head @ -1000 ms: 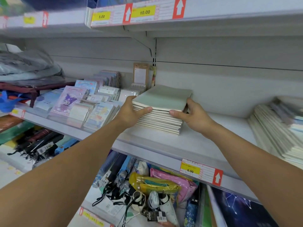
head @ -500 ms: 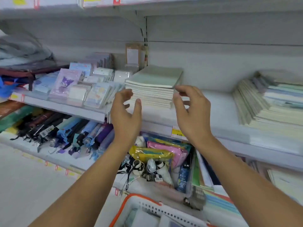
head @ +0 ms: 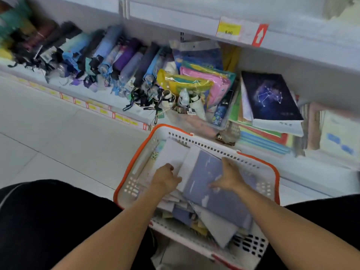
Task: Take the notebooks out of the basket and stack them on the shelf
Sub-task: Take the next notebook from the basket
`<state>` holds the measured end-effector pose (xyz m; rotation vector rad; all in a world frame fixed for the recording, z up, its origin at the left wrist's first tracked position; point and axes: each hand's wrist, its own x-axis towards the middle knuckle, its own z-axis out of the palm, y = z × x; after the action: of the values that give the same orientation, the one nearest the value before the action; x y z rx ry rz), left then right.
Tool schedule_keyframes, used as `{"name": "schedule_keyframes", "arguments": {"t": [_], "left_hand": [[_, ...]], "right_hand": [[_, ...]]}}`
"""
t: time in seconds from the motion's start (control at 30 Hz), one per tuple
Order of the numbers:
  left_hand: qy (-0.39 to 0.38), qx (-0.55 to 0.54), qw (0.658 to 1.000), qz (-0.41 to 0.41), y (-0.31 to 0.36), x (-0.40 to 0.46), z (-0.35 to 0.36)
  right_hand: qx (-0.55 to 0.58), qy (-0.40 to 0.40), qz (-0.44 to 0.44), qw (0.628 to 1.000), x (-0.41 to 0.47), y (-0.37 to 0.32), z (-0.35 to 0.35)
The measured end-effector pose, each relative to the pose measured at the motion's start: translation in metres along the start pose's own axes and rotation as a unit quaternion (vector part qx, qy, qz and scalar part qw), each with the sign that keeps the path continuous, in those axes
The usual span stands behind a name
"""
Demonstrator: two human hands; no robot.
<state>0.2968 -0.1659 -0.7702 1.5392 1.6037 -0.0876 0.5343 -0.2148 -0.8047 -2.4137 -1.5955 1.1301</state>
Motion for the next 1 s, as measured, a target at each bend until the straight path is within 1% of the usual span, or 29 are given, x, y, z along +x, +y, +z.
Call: {"name": "schedule_keyframes", "arguments": {"t": [0.07,0.13,0.2,0.27,0.43,0.5,0.57,0.63,0.67,0.7,0.73,0.77,0.8,0.83,0.87,0.9,0.93,0.97,1.0], "left_hand": [[-0.035,0.015,0.999,0.025,0.005,-0.003,0.007],[-0.052,0.010,0.998,0.027,0.007,-0.003,0.010],[-0.045,-0.002,0.999,0.027,0.007,-0.004,0.008],[-0.043,-0.006,0.998,0.034,0.007,-0.003,0.006],[-0.023,0.010,0.999,0.032,0.002,0.000,0.007],[-0.016,0.009,1.000,0.015,0.000,0.000,0.007],[0.009,0.016,1.000,-0.001,0.002,-0.001,0.004],[0.048,0.004,0.999,-0.012,0.007,-0.003,-0.003],[0.066,-0.029,0.997,-0.017,0.012,-0.004,-0.008],[0.075,-0.092,0.993,-0.019,0.016,-0.005,-0.016],[0.075,-0.181,0.980,-0.022,0.022,-0.008,-0.025],[0.059,-0.272,0.960,-0.029,0.025,-0.012,-0.036],[0.020,-0.344,0.938,-0.032,0.028,-0.017,-0.045],[-0.040,-0.402,0.915,-0.023,0.029,-0.022,-0.051],[-0.114,-0.449,0.886,0.002,0.031,-0.027,-0.055],[-0.180,-0.486,0.854,0.032,0.033,-0.031,-0.060],[-0.226,-0.521,0.822,0.050,0.037,-0.034,-0.064],[-0.254,-0.554,0.791,0.058,0.042,-0.037,-0.071],[-0.257,-0.569,0.779,0.067,0.046,-0.037,-0.078]], "right_hand": [[-0.009,-0.021,0.026,0.999,0.002,0.000,-0.002],[-0.028,-0.002,0.036,0.999,0.001,-0.001,-0.002],[-0.045,0.016,0.044,0.998,-0.002,-0.001,-0.002],[-0.053,0.013,0.047,0.997,-0.004,0.001,-0.005],[-0.038,-0.028,0.037,0.998,-0.006,0.008,0.000],[-0.065,-0.036,0.033,0.997,-0.006,0.008,-0.001],[-0.089,-0.051,0.012,0.995,-0.004,0.005,-0.007],[-0.048,-0.088,-0.024,0.995,-0.006,-0.002,-0.019],[-0.011,-0.106,-0.052,0.993,-0.007,-0.007,-0.028],[0.046,-0.108,-0.077,0.990,-0.009,-0.012,-0.039],[0.127,-0.095,-0.089,0.983,-0.010,-0.018,-0.051],[0.237,-0.074,-0.092,0.964,-0.013,-0.024,-0.063],[0.361,-0.049,-0.093,0.926,-0.015,-0.032,-0.073],[0.481,-0.034,-0.095,0.871,-0.017,-0.041,-0.082],[0.575,-0.031,-0.101,0.811,-0.018,-0.049,-0.089],[0.635,-0.032,-0.110,0.764,-0.019,-0.058,-0.093],[0.664,-0.035,-0.117,0.737,-0.018,-0.066,-0.094],[0.672,-0.038,-0.119,0.730,-0.018,-0.073,-0.094],[0.664,-0.036,-0.115,0.738,-0.017,-0.078,-0.092]]}}
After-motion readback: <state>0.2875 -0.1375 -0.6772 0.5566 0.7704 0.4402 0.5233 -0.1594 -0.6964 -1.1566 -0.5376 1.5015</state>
